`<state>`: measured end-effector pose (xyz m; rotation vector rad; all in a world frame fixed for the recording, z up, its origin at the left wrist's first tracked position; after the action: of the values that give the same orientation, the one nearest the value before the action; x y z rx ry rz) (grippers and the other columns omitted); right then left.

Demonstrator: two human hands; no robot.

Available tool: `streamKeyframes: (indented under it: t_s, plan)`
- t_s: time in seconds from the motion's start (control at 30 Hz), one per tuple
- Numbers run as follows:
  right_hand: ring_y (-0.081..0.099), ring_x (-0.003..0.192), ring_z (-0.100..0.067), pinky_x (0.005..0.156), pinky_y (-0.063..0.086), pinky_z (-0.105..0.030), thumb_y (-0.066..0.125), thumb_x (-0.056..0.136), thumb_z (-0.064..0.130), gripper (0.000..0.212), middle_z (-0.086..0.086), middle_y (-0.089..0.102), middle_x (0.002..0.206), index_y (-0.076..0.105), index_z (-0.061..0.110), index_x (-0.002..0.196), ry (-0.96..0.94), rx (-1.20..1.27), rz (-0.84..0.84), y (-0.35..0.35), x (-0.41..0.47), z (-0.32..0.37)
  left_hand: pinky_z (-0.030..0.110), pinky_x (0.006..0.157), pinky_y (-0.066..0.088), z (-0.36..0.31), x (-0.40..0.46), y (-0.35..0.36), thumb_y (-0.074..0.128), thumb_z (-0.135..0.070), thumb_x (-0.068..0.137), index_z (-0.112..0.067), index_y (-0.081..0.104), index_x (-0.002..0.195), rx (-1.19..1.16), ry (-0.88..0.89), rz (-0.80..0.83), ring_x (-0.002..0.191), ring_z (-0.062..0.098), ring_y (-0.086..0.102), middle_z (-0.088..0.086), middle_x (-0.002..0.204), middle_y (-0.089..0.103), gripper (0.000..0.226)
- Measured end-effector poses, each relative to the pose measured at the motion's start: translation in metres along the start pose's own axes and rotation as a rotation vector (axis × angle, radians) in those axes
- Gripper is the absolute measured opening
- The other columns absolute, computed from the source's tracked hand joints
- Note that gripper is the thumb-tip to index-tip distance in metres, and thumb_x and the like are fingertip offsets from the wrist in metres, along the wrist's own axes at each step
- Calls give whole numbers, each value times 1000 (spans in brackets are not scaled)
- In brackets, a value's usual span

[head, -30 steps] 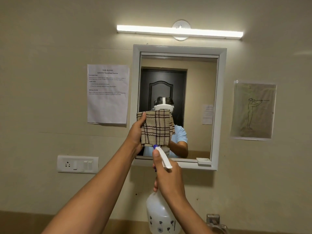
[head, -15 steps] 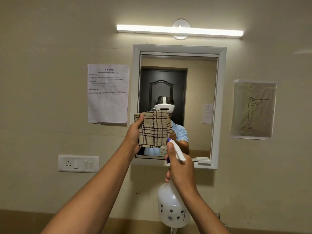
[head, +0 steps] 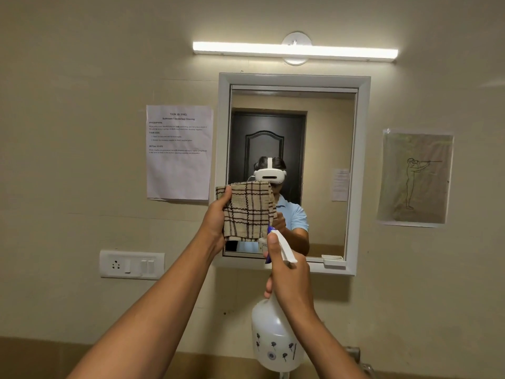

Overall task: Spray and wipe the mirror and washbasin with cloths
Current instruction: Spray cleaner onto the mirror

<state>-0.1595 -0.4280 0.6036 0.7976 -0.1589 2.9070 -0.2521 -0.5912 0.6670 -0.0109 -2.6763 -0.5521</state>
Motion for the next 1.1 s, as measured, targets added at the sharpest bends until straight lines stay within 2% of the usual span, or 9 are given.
streamKeyframes:
  t_s: [0.17, 0.37, 0.47, 0.53, 0.6, 0.67, 0.8, 0.97, 1.1]
  plan:
    - [53, 38, -14, 44, 49, -26, 41, 81, 69, 64, -6, 51, 45, 64, 9, 82, -32, 18, 0, 0, 7, 7, 45, 94, 52, -6, -4, -9, 40, -44, 102, -10, 65, 120, -3, 20, -24, 109, 30, 68, 14, 117, 71, 46]
    - [52, 39, -12, 43, 46, -24, 41, 79, 69, 59, -8, 53, 52, 61, 13, 77, -172, 27, -51, 2, 39, 47, 41, 84, 54, -12, -5, -40, 40, -43, 102, -7, 64, 123, -15, 35, -76, 107, 30, 69, 15, 117, 71, 47]
    - [54, 41, -10, 44, 46, -22, 40, 79, 70, 62, -4, 55, 52, 61, 11, 77, -228, 35, -51, 5, 59, 74, 44, 88, 53, -16, -5, -58, 41, -44, 102, -6, 63, 126, -15, 48, -93, 108, 31, 69, 17, 118, 70, 50]
    - [56, 44, -11, 44, 47, -21, 40, 78, 73, 68, -9, 61, 58, 63, 8, 81, -255, 48, -45, 9, 73, 92, 46, 92, 51, -18, -7, -70, 41, -44, 102, -5, 63, 125, -1, 64, -105, 108, 32, 69, 18, 118, 70, 50]
    - [59, 50, -17, 49, 52, -28, 39, 78, 78, 75, -16, 63, 64, 64, 8, 78, -304, 46, -56, 14, 87, 108, 47, 95, 51, -18, -9, -83, 42, -43, 102, -5, 65, 122, 9, 69, -123, 106, 32, 69, 19, 116, 71, 49]
    - [60, 52, -19, 55, 55, -33, 38, 78, 81, 76, -15, 61, 60, 63, 9, 73, -340, 24, -86, 17, 99, 121, 49, 96, 50, -17, -13, -93, 43, -42, 101, -4, 66, 120, 24, 75, -150, 104, 33, 70, 19, 114, 71, 49]
    - [63, 55, -20, 62, 55, -30, 31, 73, 81, 86, -11, 59, 55, 65, 3, 76, -350, -11, -109, 19, 113, 137, 52, 96, 50, -15, -19, -108, 45, -41, 101, -4, 68, 115, 25, 80, -192, 99, 34, 71, 21, 111, 72, 46]
    - [63, 50, -19, 57, 57, -29, 35, 78, 80, 83, -16, 66, 61, 67, 3, 76, -350, -29, -156, 13, 123, 136, 47, 87, 54, -16, -22, -110, 45, -40, 101, -2, 68, 114, 12, 83, -198, 94, 34, 73, 21, 107, 73, 47]
    - [62, 50, -16, 43, 47, -16, 37, 78, 76, 76, -13, 63, 60, 66, 5, 80, -309, -11, -210, -7, 125, 128, 44, 83, 54, -14, -20, -104, 43, -40, 101, -3, 68, 115, 0, 79, -184, 93, 32, 73, 21, 107, 73, 47]
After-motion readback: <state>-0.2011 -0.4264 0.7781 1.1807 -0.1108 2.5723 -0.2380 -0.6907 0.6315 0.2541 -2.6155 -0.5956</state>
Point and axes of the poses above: each hand's wrist, its own x-axis towards the middle knuckle, its own y-axis out of the palm, z = x × y, the point moved 5 cm from there along x, towards the middle knuckle
